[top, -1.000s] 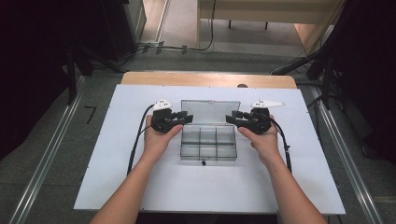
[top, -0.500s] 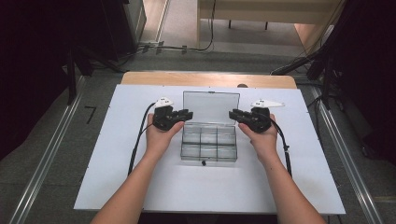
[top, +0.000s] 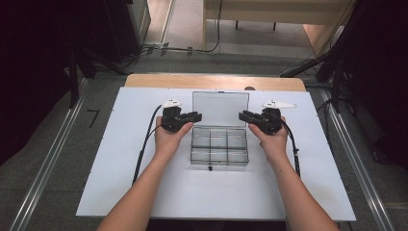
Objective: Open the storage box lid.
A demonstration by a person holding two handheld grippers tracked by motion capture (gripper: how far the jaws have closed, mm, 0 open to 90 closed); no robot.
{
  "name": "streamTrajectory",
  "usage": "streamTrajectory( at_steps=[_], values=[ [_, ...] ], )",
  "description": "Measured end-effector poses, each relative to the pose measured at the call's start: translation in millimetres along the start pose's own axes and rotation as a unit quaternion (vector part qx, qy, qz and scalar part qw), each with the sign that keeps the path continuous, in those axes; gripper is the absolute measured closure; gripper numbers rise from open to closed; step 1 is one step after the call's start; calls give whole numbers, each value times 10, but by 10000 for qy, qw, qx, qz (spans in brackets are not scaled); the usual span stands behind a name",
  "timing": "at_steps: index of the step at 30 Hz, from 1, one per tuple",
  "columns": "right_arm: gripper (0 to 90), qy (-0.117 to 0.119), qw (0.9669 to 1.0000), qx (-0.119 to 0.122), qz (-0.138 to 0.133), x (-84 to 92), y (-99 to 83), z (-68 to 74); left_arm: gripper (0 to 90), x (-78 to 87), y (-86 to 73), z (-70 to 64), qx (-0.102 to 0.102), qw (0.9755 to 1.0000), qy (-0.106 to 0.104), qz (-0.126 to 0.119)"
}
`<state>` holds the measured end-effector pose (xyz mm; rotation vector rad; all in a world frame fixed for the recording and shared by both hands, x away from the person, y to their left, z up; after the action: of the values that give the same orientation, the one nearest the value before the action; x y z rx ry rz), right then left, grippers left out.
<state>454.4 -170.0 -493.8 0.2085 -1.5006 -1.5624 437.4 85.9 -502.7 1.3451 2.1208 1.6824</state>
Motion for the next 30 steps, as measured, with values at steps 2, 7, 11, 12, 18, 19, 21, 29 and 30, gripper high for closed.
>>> streamTrajectory(
  at_steps=[2, 7, 11, 12, 18, 19, 21, 29, 30],
  values=[
    [695, 52, 9999, -100, -8, -14, -1, -13, 711, -4, -1, 6, 45, 10000, -15, 6],
    [675, 55, 9998, -175, 10, -51, -8, -32, 708, -28, -7, 37, 271, 9996, -65, -9],
    [666, 92, 9997, -245, -20, -71, -19, -47, 702, -42, -12, 52, 326, 9994, -93, -2],
    [663, 105, 9996, -274, -12, -75, -22, -49, 700, -45, -13, 54, 348, 9993, -100, 4],
    [637, 149, 9990, -427, -24, -129, -50, -86, 684, -76, -28, 92, 452, 9989, -131, 35],
    [631, 166, 9987, -480, 0, -137, -58, -90, 679, -83, -32, 98, 461, 9988, -130, 38],
    [625, 194, 9982, -559, -16, -156, -69, -106, 676, -95, -39, 112, 529, 9985, -154, 36],
    [575, 166, 9967, -789, 54, -229, -112, -130, 633, -137, -76, 148, 608, 9980, -67, 132],
    [573, 175, 9965, -813, 64, -236, -119, -138, 627, -137, -76, 148, 608, 9980, -67, 132]
  ],
)
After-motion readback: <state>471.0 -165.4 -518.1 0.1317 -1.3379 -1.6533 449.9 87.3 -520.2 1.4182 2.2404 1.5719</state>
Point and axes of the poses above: each handheld gripper's, and its own axes: x roughly backward along the jaws, y roughly out of its top, z roughly to its left, the point moved 6 cm from there along -x, roughly forward along the jaws, and after that the axes turned 2 degrees about x, right-handed, at the moved point
